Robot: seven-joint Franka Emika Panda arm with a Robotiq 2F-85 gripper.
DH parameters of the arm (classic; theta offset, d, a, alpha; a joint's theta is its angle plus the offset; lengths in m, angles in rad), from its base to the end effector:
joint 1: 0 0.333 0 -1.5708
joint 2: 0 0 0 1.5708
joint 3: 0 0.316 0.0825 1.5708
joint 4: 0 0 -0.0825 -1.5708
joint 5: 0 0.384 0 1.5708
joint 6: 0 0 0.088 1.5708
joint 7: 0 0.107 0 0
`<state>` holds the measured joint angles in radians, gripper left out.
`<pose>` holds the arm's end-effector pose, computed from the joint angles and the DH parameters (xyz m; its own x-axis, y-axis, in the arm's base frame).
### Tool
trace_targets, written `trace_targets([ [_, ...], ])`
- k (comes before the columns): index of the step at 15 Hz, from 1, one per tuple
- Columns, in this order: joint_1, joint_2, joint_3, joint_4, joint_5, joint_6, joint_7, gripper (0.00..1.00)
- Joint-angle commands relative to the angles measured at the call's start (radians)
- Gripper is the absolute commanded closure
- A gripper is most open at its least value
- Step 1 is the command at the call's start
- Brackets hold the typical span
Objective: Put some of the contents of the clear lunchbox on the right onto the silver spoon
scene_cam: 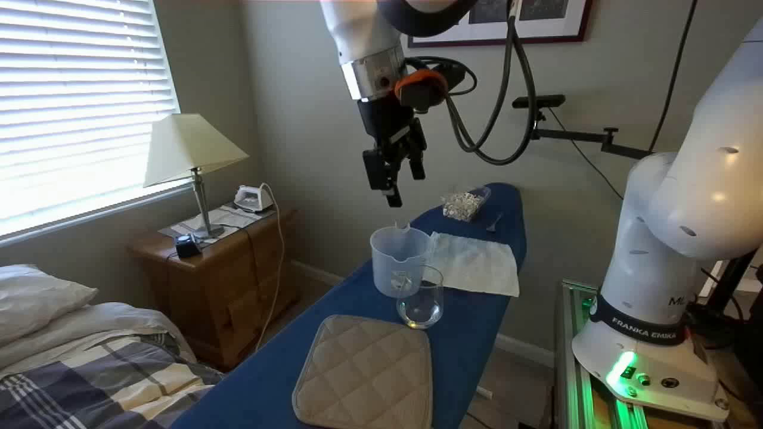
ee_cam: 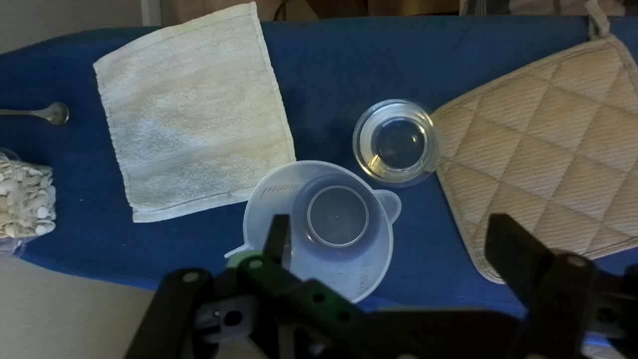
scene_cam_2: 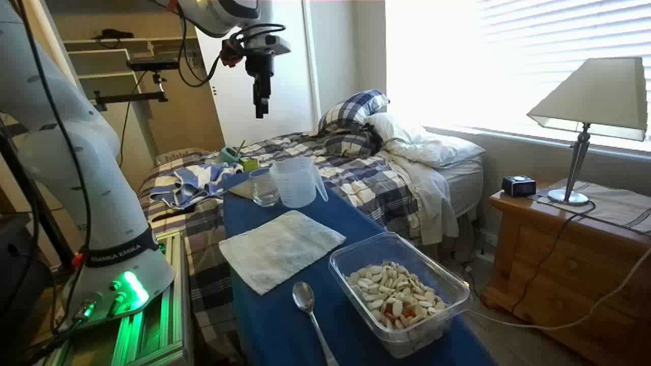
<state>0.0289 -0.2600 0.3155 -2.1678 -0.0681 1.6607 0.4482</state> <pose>0.4227 0.1522 0.4800 0.9773 -0.1280 -0.1689 -0.0851 -0.9670 0.2403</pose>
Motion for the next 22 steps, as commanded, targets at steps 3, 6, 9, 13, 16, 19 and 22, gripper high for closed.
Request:
trace_targets([
  [3, 0.036, 0.004, -0.033, 0.002, -0.007, -0.002, 0.007, 0.0],
  [6, 0.036, 0.003, -0.033, 0.002, -0.007, -0.002, 0.007, 0.0],
  [9, 0.004, 0.038, -0.058, 0.014, -0.078, 0.016, 0.024, 0.0],
  [13, -0.026, 0.061, -0.159, 0.024, -0.162, 0.076, -0.08, 0.0],
  [16, -0.052, 0.083, -0.255, 0.018, -0.155, 0.161, -0.244, 0.0],
  [19, -0.085, 0.102, -0.334, 0.027, -0.136, 0.198, -0.359, 0.0],
  [22, -0.123, 0.118, -0.393, 0.047, -0.185, 0.238, -0.445, 0.0],
])
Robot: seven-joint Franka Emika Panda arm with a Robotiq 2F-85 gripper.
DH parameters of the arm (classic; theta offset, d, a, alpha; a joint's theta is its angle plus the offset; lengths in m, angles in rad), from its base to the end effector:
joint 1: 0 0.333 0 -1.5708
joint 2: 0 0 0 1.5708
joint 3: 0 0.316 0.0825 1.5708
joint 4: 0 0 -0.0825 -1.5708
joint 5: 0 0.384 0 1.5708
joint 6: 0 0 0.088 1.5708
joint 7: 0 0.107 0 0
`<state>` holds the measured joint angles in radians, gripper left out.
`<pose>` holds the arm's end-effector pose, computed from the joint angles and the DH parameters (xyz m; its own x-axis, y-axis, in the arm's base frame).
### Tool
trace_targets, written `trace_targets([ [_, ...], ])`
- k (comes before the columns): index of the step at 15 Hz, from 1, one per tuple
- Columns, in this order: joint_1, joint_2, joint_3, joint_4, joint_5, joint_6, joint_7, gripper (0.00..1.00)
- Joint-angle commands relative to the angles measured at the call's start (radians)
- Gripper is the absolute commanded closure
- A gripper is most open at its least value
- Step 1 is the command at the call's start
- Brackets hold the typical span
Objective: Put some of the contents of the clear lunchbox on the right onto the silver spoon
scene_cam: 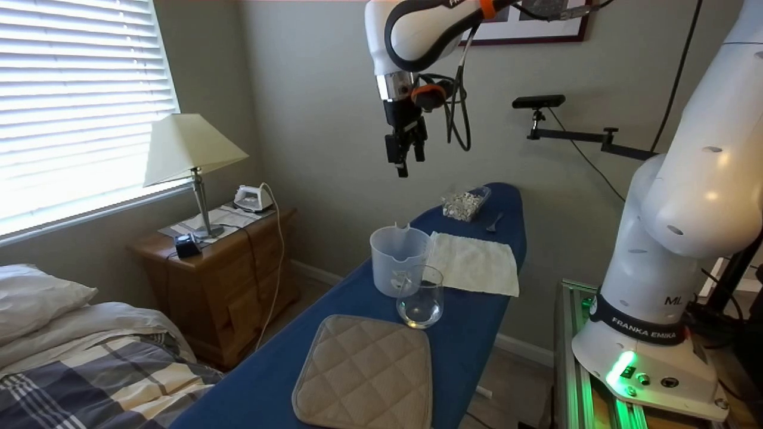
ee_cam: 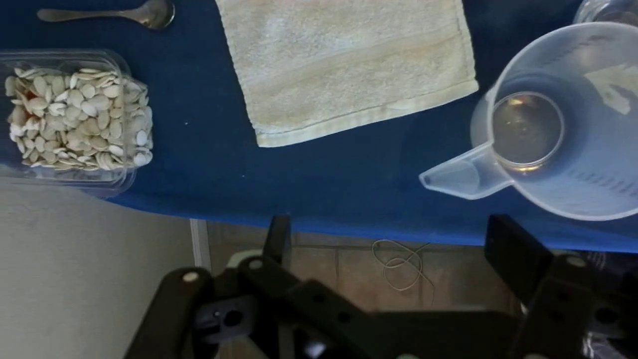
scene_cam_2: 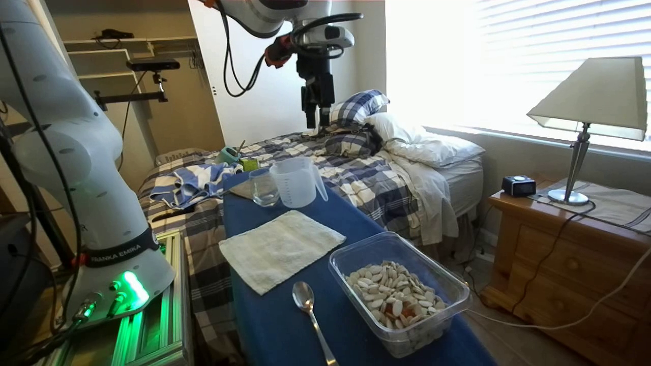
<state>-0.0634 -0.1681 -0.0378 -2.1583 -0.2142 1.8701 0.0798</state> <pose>0.4839 -0.0660 0.4620 0.9873 -0.1145 -0.1103 -0.0912 -0.9761 0.1974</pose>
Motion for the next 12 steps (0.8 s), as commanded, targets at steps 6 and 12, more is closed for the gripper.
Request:
trace_targets([
  [6, -0.044, 0.014, -0.06, 0.023, -0.037, 0.031, -0.072, 0.0],
  [12, -0.085, 0.052, -0.092, 0.025, -0.115, 0.137, -0.046, 0.0],
])
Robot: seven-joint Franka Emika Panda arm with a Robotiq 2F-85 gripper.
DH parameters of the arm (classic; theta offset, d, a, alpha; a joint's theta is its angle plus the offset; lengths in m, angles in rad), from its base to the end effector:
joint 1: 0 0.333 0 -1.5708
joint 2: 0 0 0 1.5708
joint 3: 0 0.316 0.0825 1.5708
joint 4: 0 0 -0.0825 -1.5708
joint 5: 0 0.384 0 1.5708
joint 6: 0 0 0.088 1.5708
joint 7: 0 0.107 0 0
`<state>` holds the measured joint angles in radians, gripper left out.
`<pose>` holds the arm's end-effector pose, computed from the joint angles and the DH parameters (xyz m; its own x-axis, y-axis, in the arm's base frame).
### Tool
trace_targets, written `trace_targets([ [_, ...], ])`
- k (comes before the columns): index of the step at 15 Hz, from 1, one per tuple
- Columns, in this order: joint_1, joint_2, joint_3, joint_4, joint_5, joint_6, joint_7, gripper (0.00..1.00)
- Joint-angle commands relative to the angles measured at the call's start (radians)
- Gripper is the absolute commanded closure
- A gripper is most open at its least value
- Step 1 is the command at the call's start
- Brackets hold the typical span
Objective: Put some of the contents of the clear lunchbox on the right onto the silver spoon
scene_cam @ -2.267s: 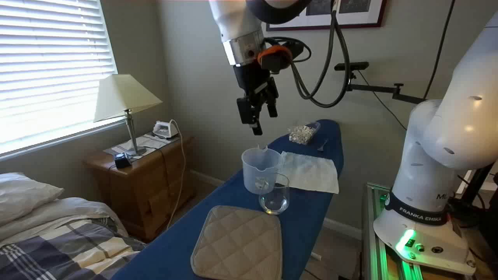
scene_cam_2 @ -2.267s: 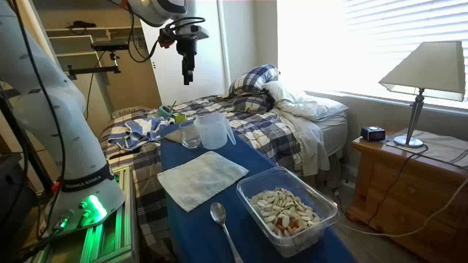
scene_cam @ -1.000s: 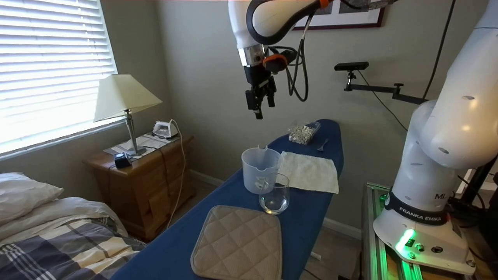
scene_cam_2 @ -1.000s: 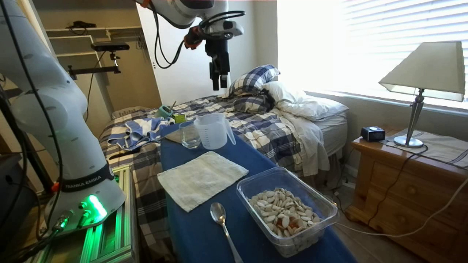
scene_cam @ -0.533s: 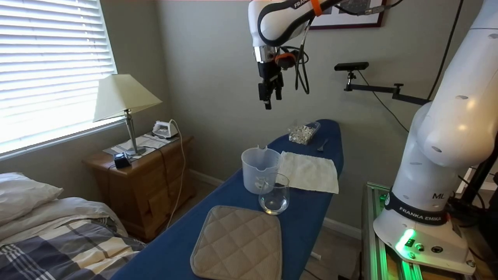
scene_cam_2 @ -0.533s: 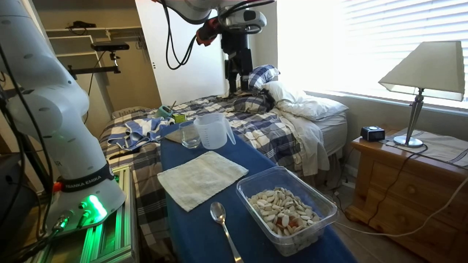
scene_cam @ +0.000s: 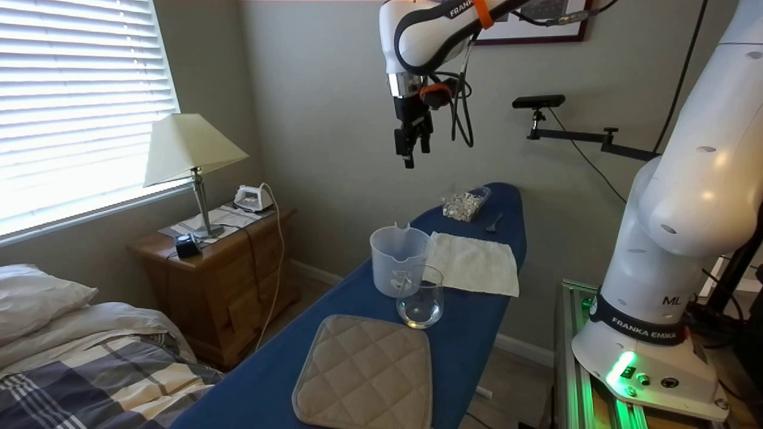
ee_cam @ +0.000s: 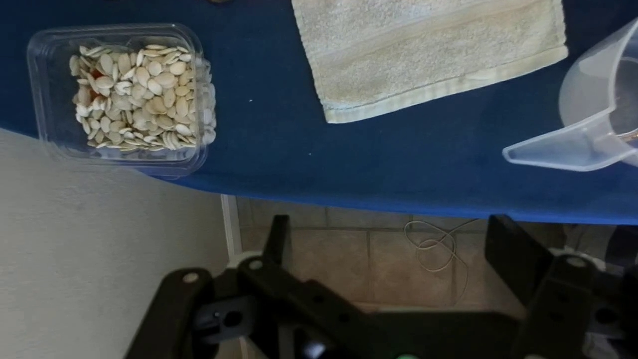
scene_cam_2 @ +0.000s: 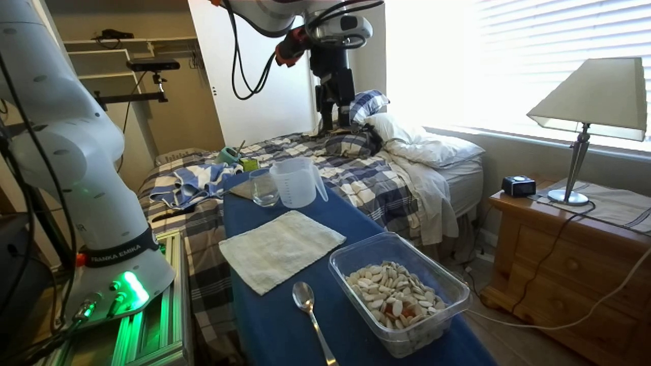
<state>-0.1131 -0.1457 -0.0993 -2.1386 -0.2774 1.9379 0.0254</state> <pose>0.4875 -0.1257 0.4656 0.9889 -0.1358 -0.0608 -0.1178 -0.9642 0.2375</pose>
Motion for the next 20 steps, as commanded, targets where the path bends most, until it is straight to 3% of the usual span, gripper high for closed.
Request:
trace_targets([
  [1, -0.047, 0.038, -0.046, 0.01, -0.057, 0.086, -0.008, 0.0],
  [4, -0.093, 0.066, -0.104, 0.011, -0.052, 0.158, -0.047, 0.0],
  [10, -0.166, 0.147, -0.193, 0.052, 0.003, 0.174, -0.062, 0.0],
  [14, -0.195, 0.186, -0.225, 0.057, 0.035, 0.216, -0.125, 0.0],
  [15, -0.185, 0.18, -0.214, 0.061, 0.06, 0.174, -0.097, 0.0],
  [16, -0.187, 0.158, -0.215, 0.032, 0.014, 0.198, -0.085, 0.0],
  [20, -0.185, 0.168, -0.212, 0.034, 0.035, 0.196, -0.085, 0.0],
])
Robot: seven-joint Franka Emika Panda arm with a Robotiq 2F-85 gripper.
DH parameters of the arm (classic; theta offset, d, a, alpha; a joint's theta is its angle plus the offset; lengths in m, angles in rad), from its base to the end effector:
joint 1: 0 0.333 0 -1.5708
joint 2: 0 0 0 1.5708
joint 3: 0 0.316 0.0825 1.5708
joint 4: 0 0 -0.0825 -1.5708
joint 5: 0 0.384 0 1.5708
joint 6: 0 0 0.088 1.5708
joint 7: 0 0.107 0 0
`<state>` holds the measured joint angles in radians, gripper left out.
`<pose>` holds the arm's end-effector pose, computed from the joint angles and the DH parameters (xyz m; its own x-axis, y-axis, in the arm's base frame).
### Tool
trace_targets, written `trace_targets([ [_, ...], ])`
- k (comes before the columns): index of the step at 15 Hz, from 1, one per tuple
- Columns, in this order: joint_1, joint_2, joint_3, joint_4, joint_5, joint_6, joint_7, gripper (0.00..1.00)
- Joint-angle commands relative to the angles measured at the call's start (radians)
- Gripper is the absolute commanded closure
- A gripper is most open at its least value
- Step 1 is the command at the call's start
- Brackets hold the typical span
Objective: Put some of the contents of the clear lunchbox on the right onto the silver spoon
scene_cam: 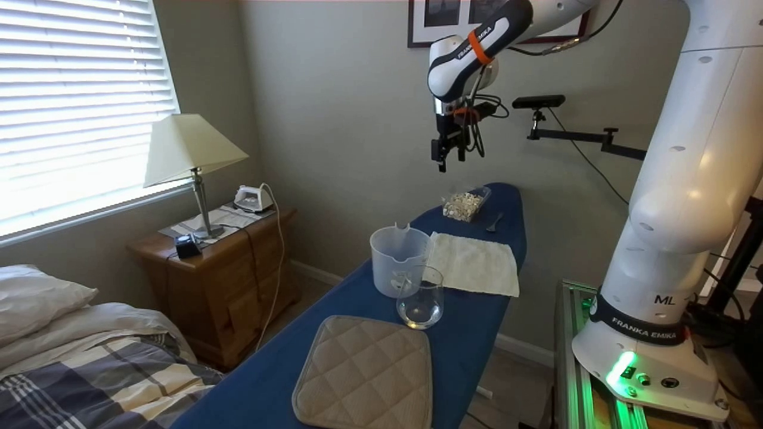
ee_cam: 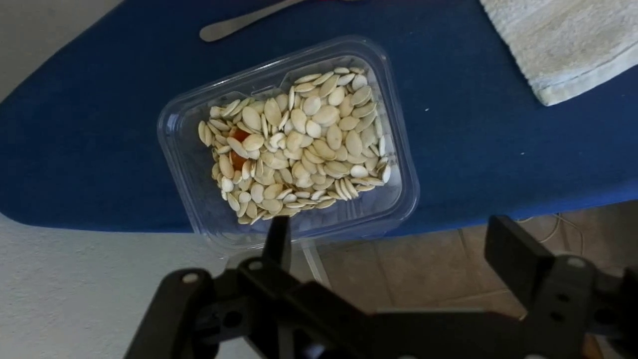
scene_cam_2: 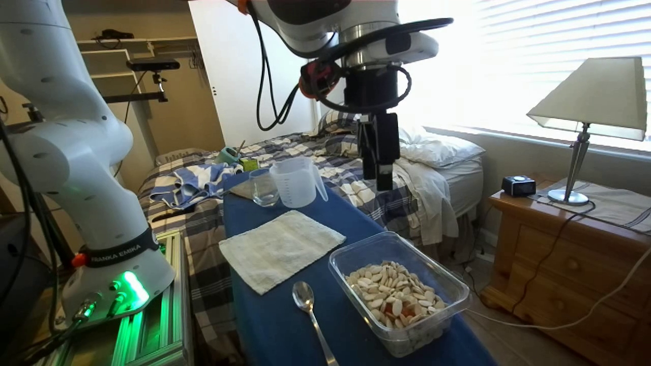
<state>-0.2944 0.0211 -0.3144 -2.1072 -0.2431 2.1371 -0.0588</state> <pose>0.4441 -0.3216 0.4095 0.9122 -0.4093 -0.0168 -0.3970 -0.8934 0.2101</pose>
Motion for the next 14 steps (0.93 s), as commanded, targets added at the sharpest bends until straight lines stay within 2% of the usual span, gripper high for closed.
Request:
trace_targets([
  [1, -0.004, 0.001, 0.004, 0.004, 0.001, -0.003, -0.001, 0.0],
  [2, -0.004, 0.001, 0.004, 0.005, 0.002, -0.003, -0.001, 0.0],
  [3, -0.012, 0.01, -0.003, -0.002, 0.007, 0.05, -0.013, 0.0],
  [6, -0.03, 0.042, -0.022, 0.023, -0.013, 0.025, -0.029, 0.0],
  [9, -0.052, 0.057, -0.041, 0.03, -0.016, -0.049, -0.144, 0.0],
  [14, -0.081, 0.117, -0.057, 0.035, -0.012, -0.018, -0.239, 0.0],
])
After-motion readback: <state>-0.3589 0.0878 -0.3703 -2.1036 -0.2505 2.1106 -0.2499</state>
